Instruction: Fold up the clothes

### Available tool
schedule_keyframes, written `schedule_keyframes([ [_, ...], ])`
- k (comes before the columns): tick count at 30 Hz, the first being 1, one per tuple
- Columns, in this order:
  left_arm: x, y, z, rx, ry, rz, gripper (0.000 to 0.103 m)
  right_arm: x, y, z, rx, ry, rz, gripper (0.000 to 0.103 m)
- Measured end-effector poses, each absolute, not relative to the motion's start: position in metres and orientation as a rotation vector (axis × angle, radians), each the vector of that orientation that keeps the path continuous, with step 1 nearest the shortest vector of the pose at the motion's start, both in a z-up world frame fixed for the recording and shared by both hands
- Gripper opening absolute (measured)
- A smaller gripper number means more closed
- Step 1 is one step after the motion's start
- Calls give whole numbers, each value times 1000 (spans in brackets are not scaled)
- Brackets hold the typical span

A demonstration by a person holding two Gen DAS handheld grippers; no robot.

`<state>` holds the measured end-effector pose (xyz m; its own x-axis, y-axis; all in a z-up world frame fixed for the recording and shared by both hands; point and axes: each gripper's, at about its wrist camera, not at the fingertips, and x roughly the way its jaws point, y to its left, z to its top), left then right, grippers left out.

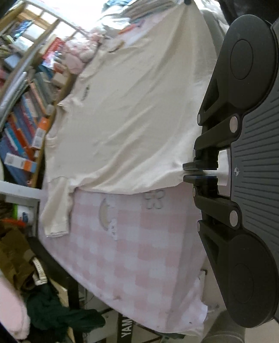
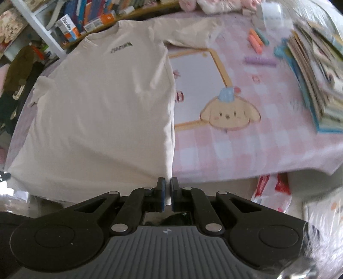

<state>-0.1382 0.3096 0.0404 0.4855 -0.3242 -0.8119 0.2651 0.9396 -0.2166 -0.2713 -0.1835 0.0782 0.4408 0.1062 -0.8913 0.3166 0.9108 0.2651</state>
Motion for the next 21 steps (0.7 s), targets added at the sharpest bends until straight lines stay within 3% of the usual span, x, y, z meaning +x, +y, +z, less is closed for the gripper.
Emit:
schedule_keyframes([
  [5, -140, 313, 35, -11, 1002, -339, 8, -283, -183, 63, 435, 1173, -169, 5],
  [11, -133, 311, 51, 2, 880, -354, 32, -287, -188, 53, 413, 1184, -249, 9],
  [15, -109, 288, 51, 1, 809, -413, 36, -263, -190, 57, 324, 1109, -244, 37],
  [18, -86, 264, 45, 8, 779, -454, 45, -232, -194, 53, 302, 1043, -228, 37],
  [21, -69, 243, 33, 25, 774, -455, 46, -203, -192, 42, 259, 1018, -227, 37],
])
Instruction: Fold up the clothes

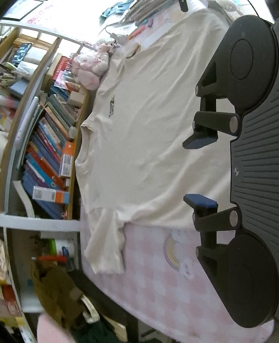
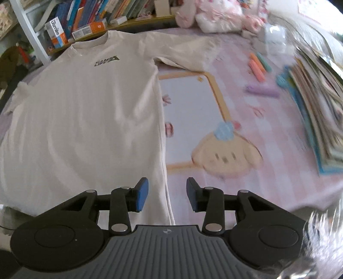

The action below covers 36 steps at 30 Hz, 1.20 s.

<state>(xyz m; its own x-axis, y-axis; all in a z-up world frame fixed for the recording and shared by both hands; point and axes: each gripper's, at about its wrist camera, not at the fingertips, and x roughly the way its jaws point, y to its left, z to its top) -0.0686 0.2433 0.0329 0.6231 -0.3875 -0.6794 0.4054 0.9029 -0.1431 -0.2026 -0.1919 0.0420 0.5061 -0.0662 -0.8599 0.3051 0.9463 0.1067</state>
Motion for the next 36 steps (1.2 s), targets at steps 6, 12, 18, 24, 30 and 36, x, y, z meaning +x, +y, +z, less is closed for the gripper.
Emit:
schedule_keyframes([
  [6, -61, 236, 14, 31, 782, -399, 46, -178, -173, 16, 171, 1022, -228, 29],
  [12, -57, 244, 3, 33, 825, -368, 46, -180, -170, 9, 154, 1044, -238, 10],
  [18, -55, 245, 0, 29, 843, -361, 46, -176, -176, 10, 191, 1086, -232, 11],
  [24, -51, 238, 16, -1, 799, -382, 57, -172, -169, 32, 120, 1018, -224, 42],
  [30, -37, 212, 30, -27, 779, -398, 57, -145, -161, 63, 136, 861, -222, 70],
  [36, -17, 173, 45, -20, 752, -396, 76, -97, -154, 82, 128, 747, -115, 80],
])
